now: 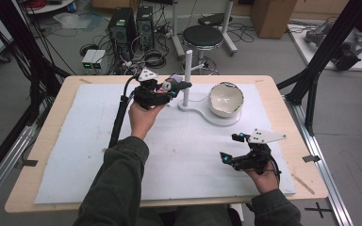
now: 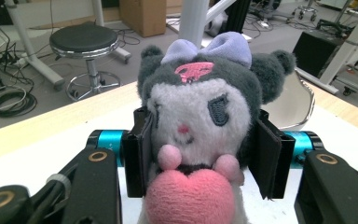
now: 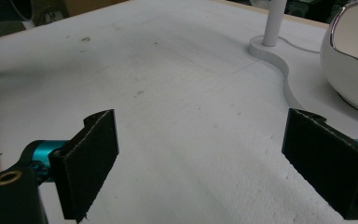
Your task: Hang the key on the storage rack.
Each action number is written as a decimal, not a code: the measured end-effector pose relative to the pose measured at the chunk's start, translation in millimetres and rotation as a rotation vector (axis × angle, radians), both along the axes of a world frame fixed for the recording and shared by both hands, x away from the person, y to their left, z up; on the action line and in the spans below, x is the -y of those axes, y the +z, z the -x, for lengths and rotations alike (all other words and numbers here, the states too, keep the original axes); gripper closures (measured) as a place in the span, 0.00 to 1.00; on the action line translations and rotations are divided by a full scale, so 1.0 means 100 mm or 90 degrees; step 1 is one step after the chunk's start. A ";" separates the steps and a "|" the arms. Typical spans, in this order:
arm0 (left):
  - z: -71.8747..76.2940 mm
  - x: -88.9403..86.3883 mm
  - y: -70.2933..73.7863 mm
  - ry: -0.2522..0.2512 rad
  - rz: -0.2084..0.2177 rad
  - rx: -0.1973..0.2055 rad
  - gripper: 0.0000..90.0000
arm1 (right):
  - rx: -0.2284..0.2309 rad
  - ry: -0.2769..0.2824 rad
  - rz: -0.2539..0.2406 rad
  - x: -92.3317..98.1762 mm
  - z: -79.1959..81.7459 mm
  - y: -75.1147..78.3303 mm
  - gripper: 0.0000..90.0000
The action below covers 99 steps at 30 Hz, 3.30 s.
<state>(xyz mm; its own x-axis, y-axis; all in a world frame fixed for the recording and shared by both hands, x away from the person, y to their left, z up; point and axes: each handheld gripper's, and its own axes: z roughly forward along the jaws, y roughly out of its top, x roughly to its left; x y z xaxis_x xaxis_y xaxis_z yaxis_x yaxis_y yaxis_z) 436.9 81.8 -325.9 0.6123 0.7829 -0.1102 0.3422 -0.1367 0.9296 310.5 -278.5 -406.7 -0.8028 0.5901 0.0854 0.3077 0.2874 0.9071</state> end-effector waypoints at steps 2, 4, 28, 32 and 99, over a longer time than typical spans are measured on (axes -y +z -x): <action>0.01 -0.01 -0.02 0.002 -0.002 -0.002 0.53 | 0.002 0.001 0.000 0.00 0.00 0.00 0.11; 0.01 -0.01 -0.03 0.001 -0.002 -0.003 0.53 | 0.002 0.001 0.000 0.00 0.00 0.00 0.11; 0.01 0.03 -0.26 0.001 -0.051 -0.027 0.50 | 0.002 0.000 -0.001 0.00 0.00 0.00 0.11; 0.00 0.05 -0.28 0.001 -0.056 -0.030 0.50 | 0.002 0.000 -0.002 0.00 0.00 0.00 0.11; 0.38 -0.15 -0.24 -0.054 -0.080 -0.006 0.33 | 0.008 -0.016 -0.005 0.03 -0.01 0.01 0.11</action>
<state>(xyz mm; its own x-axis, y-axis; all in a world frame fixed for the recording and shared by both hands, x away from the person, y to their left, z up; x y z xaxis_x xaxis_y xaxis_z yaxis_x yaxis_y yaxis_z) 398.9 96.7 -350.1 0.6763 0.7363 -0.0199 0.3328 -0.2813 0.9001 311.3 -281.7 -406.0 -0.7887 0.6096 0.0799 0.3030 0.2724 0.9132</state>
